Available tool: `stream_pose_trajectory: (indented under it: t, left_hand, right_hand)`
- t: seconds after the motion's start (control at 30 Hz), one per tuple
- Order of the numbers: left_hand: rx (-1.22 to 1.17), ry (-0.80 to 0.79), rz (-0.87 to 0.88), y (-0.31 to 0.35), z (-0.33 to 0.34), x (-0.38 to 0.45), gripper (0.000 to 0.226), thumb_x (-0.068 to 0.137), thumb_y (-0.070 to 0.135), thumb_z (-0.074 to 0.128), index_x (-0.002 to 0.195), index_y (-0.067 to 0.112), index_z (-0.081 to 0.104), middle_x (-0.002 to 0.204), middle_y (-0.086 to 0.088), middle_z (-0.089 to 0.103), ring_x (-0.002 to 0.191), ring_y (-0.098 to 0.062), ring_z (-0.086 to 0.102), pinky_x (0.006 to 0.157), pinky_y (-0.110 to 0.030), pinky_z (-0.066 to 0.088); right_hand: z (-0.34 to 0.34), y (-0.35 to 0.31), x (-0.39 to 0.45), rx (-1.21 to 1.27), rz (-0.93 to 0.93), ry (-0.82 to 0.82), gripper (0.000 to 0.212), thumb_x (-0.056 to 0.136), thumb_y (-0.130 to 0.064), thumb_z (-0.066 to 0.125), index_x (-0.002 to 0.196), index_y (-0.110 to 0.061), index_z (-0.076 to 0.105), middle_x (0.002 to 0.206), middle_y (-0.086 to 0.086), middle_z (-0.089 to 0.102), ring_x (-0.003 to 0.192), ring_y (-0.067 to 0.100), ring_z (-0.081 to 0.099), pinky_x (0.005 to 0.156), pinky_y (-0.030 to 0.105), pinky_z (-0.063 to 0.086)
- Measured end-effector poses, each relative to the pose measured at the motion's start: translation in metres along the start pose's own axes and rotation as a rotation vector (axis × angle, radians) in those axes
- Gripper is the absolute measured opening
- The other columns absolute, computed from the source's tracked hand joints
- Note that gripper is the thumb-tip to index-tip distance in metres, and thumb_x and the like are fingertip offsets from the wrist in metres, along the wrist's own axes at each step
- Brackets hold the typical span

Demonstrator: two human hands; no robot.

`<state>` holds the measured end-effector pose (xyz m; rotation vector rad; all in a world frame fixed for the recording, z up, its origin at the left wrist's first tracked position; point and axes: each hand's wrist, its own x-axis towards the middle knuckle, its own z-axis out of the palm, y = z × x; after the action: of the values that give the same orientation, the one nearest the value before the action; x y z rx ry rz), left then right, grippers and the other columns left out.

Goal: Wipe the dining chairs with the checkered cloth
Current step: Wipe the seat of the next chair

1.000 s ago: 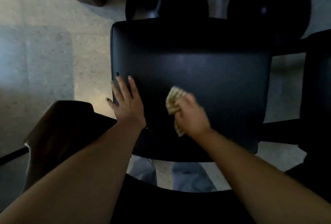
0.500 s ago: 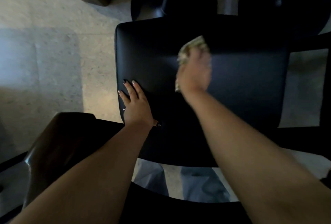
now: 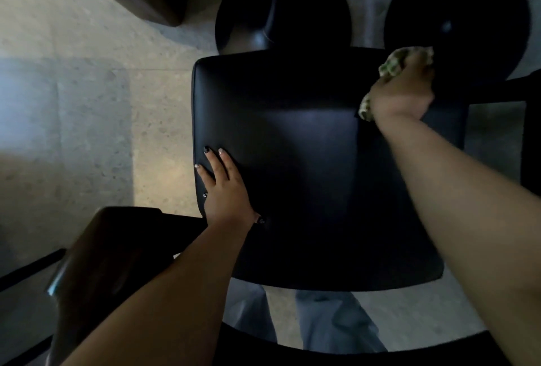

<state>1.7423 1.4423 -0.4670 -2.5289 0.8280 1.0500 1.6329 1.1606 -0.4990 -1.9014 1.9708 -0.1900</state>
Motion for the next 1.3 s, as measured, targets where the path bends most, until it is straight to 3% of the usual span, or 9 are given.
stream_pose_trajectory:
  t: [0.2, 0.37, 0.47, 0.67, 0.77, 1.0, 1.1, 1.2, 1.3]
  left_hand:
    - [0.01, -0.002, 0.013, -0.001, -0.002, 0.0, 0.149, 0.058, 0.05, 0.087, 0.148, 0.002, -0.022, 0.157, -0.019, -0.023, 0.145, -0.045, -0.011, 0.115, -0.044, 0.023]
    - [-0.013, 0.01, 0.01, -0.002, -0.001, 0.0, 0.149, 0.058, 0.047, 0.088, 0.149, 0.005, -0.022, 0.158, -0.017, -0.023, 0.146, -0.042, -0.012, 0.114, -0.042, 0.026]
    - [-0.012, 0.011, -0.004, -0.001, 0.0, -0.001, 0.154, 0.052, 0.049, 0.09, 0.149, 0.006, -0.022, 0.158, -0.015, -0.023, 0.146, -0.042, -0.011, 0.111, -0.042, 0.033]
    - [0.001, 0.008, -0.008, 0.002, -0.003, -0.002, 0.152, 0.055, 0.045, 0.09, 0.148, 0.003, -0.022, 0.158, -0.018, -0.022, 0.145, -0.044, -0.009, 0.111, -0.044, 0.032]
    - [0.022, -0.005, -0.01, 0.005, -0.005, -0.003, 0.15, 0.057, 0.045, 0.09, 0.148, 0.0, -0.021, 0.157, -0.021, -0.021, 0.145, -0.046, -0.009, 0.111, -0.045, 0.032]
    - [0.019, -0.025, -0.011, 0.005, -0.007, -0.004, 0.152, 0.055, 0.045, 0.091, 0.148, -0.001, -0.021, 0.157, -0.023, -0.02, 0.144, -0.048, -0.01, 0.111, -0.048, 0.032]
    - [0.036, -0.022, -0.015, 0.007, -0.008, -0.005, 0.151, 0.056, 0.045, 0.09, 0.148, -0.002, -0.02, 0.157, -0.024, -0.02, 0.144, -0.049, -0.009, 0.111, -0.047, 0.032]
    - [0.021, -0.027, -0.026, 0.008, -0.007, -0.005, 0.152, 0.055, 0.042, 0.091, 0.147, -0.002, -0.021, 0.157, -0.023, -0.021, 0.143, -0.049, -0.009, 0.109, -0.048, 0.035]
    - [0.027, -0.024, -0.046, 0.009, -0.005, -0.004, 0.149, 0.058, 0.037, 0.092, 0.146, -0.003, -0.022, 0.156, -0.023, -0.021, 0.143, -0.05, -0.01, 0.106, -0.051, 0.041]
  right_hand:
    - [0.046, -0.053, -0.124, -0.06, -0.493, -0.292, 0.046, 0.085, -0.017, 0.05, 0.131, -0.015, 0.049, 0.134, 0.016, 0.049, 0.122, 0.034, 0.046, 0.099, 0.037, 0.038]
    - [0.023, 0.013, -0.19, -0.241, -1.092, -0.746, 0.042, 0.087, -0.017, 0.054, 0.129, -0.018, 0.049, 0.13, 0.016, 0.047, 0.087, 0.041, 0.064, 0.06, 0.041, 0.049]
    - [-0.007, 0.064, -0.131, -0.285, -0.816, -0.526, 0.034, 0.082, -0.016, 0.057, 0.116, -0.016, 0.057, 0.125, 0.018, 0.05, 0.073, 0.043, 0.064, 0.06, 0.045, 0.051]
    - [-0.042, 0.109, -0.084, -0.169, -0.072, -0.035, 0.029, 0.082, -0.016, 0.054, 0.11, -0.011, 0.048, 0.119, 0.02, 0.048, 0.09, 0.045, 0.056, 0.077, 0.047, 0.046]
    - [-0.02, 0.085, -0.136, -0.126, 0.002, -0.095, 0.031, 0.082, -0.017, 0.054, 0.112, -0.01, 0.048, 0.13, 0.019, 0.046, 0.092, 0.045, 0.058, 0.08, 0.047, 0.046]
    - [-0.005, 0.076, -0.252, -0.328, -0.439, -0.764, 0.047, 0.087, -0.019, 0.051, 0.131, -0.016, 0.036, 0.143, 0.009, 0.035, 0.091, 0.042, 0.062, 0.073, 0.039, 0.048]
    - [-0.03, 0.09, -0.21, -0.353, -0.414, -0.619, 0.045, 0.084, -0.019, 0.054, 0.127, -0.017, 0.042, 0.142, 0.012, 0.035, 0.087, 0.045, 0.062, 0.075, 0.044, 0.05]
    - [-0.066, 0.122, -0.142, -0.295, -0.098, -0.223, 0.035, 0.085, -0.014, 0.054, 0.12, -0.012, 0.046, 0.129, 0.019, 0.041, 0.09, 0.048, 0.058, 0.08, 0.049, 0.047]
    - [-0.081, 0.152, -0.112, -0.247, 0.262, -0.219, 0.053, 0.083, -0.007, 0.06, 0.13, -0.009, 0.036, 0.134, 0.02, 0.035, 0.107, 0.045, 0.05, 0.091, 0.045, 0.044]
